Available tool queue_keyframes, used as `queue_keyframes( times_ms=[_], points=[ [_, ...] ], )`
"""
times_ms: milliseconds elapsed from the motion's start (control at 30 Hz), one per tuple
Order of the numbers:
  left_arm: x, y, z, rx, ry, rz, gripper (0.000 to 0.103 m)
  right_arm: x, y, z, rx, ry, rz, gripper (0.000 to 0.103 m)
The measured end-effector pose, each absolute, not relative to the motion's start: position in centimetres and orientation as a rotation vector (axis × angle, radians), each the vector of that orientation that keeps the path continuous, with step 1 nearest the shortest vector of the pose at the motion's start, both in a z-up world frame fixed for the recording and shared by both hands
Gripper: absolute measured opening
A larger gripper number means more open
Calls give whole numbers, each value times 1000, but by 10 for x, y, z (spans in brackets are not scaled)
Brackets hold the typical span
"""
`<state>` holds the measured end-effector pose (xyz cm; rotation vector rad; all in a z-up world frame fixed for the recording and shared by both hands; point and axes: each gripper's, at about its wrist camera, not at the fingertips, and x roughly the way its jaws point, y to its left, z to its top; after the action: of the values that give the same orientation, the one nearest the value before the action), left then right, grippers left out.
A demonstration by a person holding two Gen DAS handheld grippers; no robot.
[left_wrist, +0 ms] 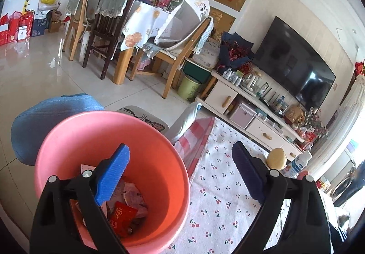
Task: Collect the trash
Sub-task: 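Return both tools from the bucket to the table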
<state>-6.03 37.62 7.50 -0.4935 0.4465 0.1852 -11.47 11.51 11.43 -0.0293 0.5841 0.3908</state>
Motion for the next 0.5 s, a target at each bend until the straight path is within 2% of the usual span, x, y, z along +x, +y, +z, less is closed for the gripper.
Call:
queue_keyframes(
  times_ms=[333,500],
  points=[
    [-53,325,66,-296,614,196,92,-135,68,116,-5,591,325,98],
    [-54,305,62,-222,632,178,92,-143,50,111,8,608,314,98]
  ],
)
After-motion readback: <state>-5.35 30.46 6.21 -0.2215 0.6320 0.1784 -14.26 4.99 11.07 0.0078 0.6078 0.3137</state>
